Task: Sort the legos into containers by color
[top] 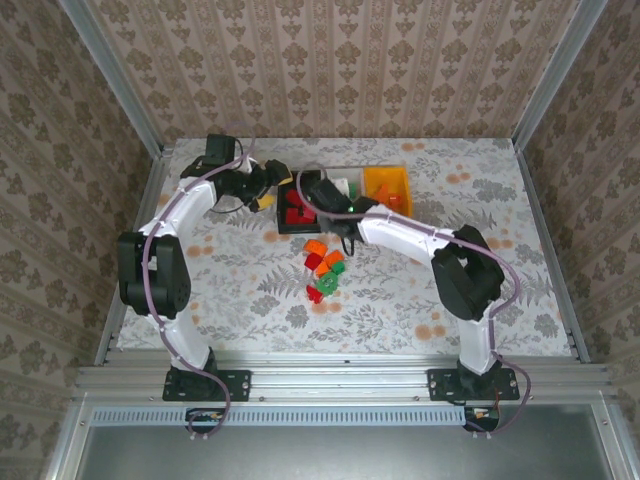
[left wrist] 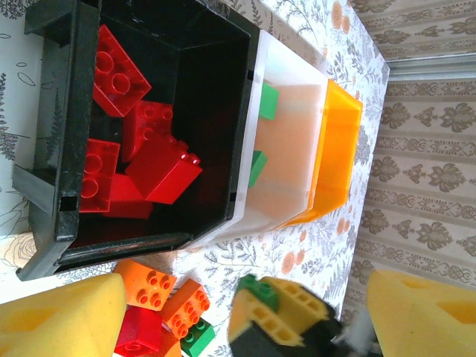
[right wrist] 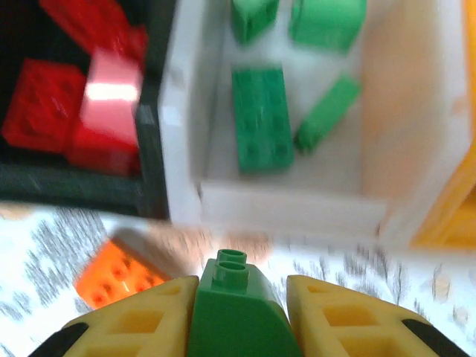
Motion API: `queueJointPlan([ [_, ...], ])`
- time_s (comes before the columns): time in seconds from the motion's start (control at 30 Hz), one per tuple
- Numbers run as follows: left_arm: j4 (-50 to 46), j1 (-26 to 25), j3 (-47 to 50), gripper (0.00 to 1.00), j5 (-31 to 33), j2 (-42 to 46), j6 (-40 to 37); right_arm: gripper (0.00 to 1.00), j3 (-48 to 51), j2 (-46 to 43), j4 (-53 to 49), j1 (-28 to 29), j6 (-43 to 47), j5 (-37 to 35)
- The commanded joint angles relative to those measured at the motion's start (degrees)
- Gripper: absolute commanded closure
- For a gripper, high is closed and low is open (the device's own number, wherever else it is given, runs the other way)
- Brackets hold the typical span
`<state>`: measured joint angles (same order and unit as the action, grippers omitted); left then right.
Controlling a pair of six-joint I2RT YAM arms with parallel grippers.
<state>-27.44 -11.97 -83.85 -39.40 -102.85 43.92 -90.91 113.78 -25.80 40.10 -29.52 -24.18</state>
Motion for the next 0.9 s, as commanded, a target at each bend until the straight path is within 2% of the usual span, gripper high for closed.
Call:
queueJointPlan([
  [0.0, -0.7, -0.4, -0.6, 0.14, 0.1, 0.0, -1.5, 0.73, -9.1, 7.8, -4.6, -3.9, 3.8, 0.4],
  [0.17, -1.0, -0.6, -1.0, 0.14, 0.0, -0.2, -1.8, 0.7, -19.4, 15.3, -9.9, -6.3, 5.8, 0.6],
  [0.3, -1.0, -0.6, -1.0, 0.14, -0.1, -0.7, -1.7, 0.49, -20.0, 14.5, -9.7, -7.0, 7.0, -0.5],
  [0.37, -0.9, -0.6, -0.9, 0.14, -0.2, -0.9, -1.6, 0.45, -18.6, 12.3, -8.9, -7.0, 7.9, -0.6],
  [0.5, -1.0, -0.9, -0.9, 0.14, -0.1, -0.7, -1.7, 0.42, -11.9, 4.3, -7.3, -5.8, 8.0, -1.6],
  [0.67, -1.2, -1.2, -1.0, 0.14, 0.3, -0.3, -2.0, 0.41, 6.7, -9.2, -2.6, 1.3, 8.7, -3.0],
  [0.8, -1.4, -1.3, -1.0, 0.14, 0.4, -0.6, -2.1, 0.37, 18.9, -14.5, -1.3, 7.2, 5.2, 2.7],
  [0.87, -1.4, -1.4, -1.0, 0.14, 0.4, -0.6, -2.0, 0.34, 21.5, -14.8, -1.0, 9.5, 4.1, 5.4],
])
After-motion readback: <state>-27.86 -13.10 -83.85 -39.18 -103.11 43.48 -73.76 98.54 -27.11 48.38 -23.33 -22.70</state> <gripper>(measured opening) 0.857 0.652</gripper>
